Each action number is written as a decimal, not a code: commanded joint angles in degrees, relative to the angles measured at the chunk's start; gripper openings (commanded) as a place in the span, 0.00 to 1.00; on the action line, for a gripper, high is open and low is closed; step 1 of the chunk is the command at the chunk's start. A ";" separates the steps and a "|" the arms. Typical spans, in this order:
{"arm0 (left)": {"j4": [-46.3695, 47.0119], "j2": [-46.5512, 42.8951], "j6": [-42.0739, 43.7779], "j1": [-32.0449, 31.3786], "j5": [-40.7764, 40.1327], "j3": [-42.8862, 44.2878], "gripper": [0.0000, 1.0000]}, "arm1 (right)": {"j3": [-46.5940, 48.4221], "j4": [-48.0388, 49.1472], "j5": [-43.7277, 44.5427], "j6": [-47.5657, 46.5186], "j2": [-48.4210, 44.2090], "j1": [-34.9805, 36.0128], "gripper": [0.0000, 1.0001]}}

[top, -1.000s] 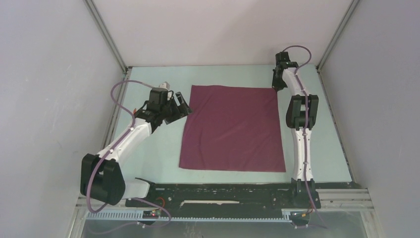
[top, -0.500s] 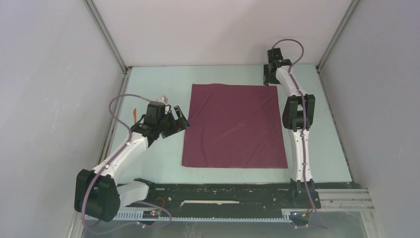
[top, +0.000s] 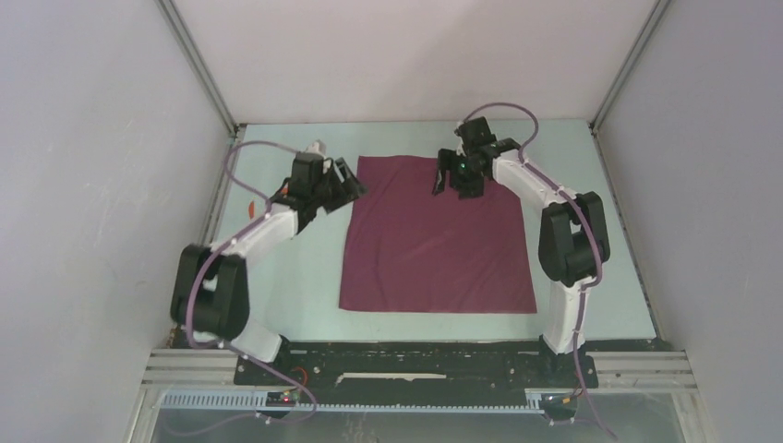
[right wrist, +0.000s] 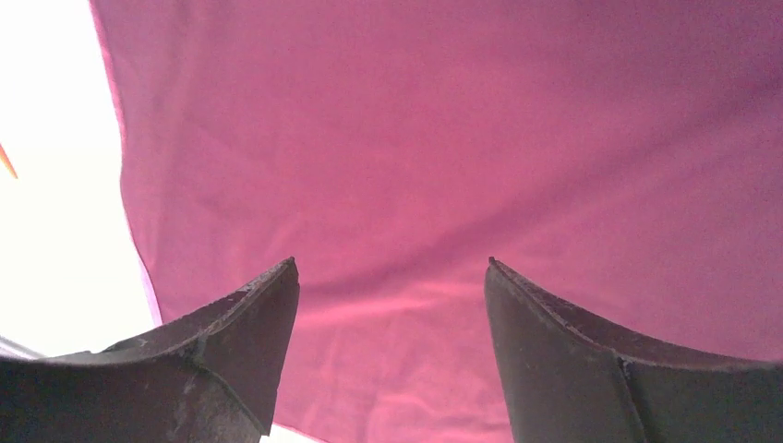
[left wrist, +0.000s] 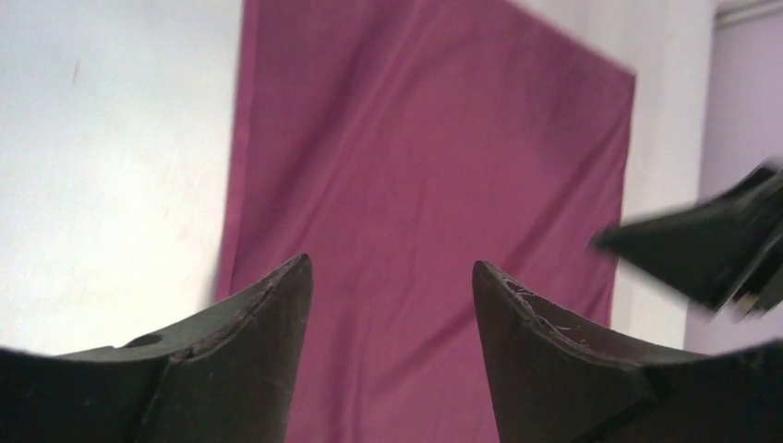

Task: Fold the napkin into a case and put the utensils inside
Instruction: Flatten out the crumpled napkin at the center of the board, then pick up the flattened napkin from the center of the board.

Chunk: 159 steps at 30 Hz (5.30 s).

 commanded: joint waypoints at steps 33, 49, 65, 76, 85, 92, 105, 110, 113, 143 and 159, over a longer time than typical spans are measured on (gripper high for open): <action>-24.05 55.11 -12.26 6.71 -5.87 62.09 0.87 | -28.32 10.65 -10.80 5.63 -27.47 -12.72 0.80; -25.60 41.84 4.23 7.55 1.64 59.94 0.93 | -28.35 3.97 -4.79 5.75 -26.09 -8.70 0.91; -8.93 -14.83 -6.71 -4.53 0.53 -5.72 1.00 | -44.48 -17.46 2.52 17.01 -33.19 -25.68 0.88; -14.58 -40.18 -10.79 -5.76 0.09 -26.02 0.90 | -51.43 -15.98 2.37 16.96 -35.52 -27.24 0.65; -17.67 -43.02 -9.51 -5.87 0.74 -26.80 0.89 | -55.64 -11.12 1.73 16.95 -33.19 -27.32 0.62; -17.55 -41.83 -9.36 -5.85 1.07 -26.71 0.89 | -56.60 -9.32 2.07 17.19 -31.29 -27.32 0.62; -20.45 -43.85 -8.80 -5.85 0.24 -25.48 0.89 | -58.11 -5.52 3.43 18.74 -25.80 -26.44 0.43; -21.39 -44.25 -8.49 -5.85 -0.81 -25.61 0.89 | -58.42 -4.23 3.65 19.57 -24.99 -25.59 0.30; -21.67 -43.23 -8.16 -5.88 -0.82 -25.87 0.89 | -58.39 -3.96 4.00 19.19 -24.68 -25.59 0.35; -20.44 -41.53 -8.02 -5.85 -0.03 -26.79 0.89 | -53.19 -8.54 13.52 18.21 -23.20 -25.17 0.55; -20.64 -42.16 -8.30 -5.85 0.27 -27.38 0.89 | -53.87 -4.60 14.68 18.16 -19.90 -24.35 0.45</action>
